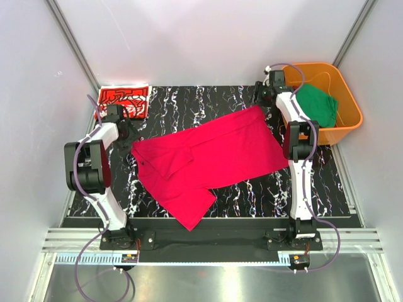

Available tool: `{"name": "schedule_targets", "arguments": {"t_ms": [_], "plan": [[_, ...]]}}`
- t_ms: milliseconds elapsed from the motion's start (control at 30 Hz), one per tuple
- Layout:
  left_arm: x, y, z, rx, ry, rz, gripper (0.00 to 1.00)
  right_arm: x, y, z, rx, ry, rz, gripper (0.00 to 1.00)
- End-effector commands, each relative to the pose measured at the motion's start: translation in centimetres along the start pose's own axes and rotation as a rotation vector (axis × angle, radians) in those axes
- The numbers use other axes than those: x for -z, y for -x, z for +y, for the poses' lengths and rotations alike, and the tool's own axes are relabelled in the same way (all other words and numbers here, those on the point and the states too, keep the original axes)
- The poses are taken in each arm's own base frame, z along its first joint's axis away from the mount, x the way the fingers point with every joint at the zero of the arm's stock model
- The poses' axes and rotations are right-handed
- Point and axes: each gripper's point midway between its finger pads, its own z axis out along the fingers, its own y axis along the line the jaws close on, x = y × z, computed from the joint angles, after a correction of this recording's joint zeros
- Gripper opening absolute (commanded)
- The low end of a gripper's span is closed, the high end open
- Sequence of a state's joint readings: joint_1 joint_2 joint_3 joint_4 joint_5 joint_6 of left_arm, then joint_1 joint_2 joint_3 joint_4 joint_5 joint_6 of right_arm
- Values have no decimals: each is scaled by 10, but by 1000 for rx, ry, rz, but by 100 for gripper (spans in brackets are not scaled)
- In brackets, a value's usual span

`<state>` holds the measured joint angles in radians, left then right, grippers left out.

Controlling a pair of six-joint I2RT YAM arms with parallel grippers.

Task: Fold and stack the t-shirts
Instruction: Fold the tshirt

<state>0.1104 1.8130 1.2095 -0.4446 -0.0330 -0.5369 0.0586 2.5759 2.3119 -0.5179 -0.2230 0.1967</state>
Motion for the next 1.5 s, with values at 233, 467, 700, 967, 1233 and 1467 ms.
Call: {"name": "schedule_targets", "arguments": {"t_ms": [233,467,700,967,1233,1467], "plan": [[-11,5,-9,-53,-56,11,58,5,30,0,111,6,-71,54],[-12,3,-6,-44,-39,16,50,-1,33,-5,77,-21,-71,55],[-12,0,-7,-33,-44,24,49,-5,20,-9,-61,-41,-31,55],[-13,1,-4,-27,-29,22,57,-13,3,-15,-94,-44,19,55],[-18,-1,-4,-24,-26,30,44,-16,-1,-20,-115,-52,22,40],[-17,2,2,-15,9,12,20,-24,10,-33,-149,-101,-38,3]]}}
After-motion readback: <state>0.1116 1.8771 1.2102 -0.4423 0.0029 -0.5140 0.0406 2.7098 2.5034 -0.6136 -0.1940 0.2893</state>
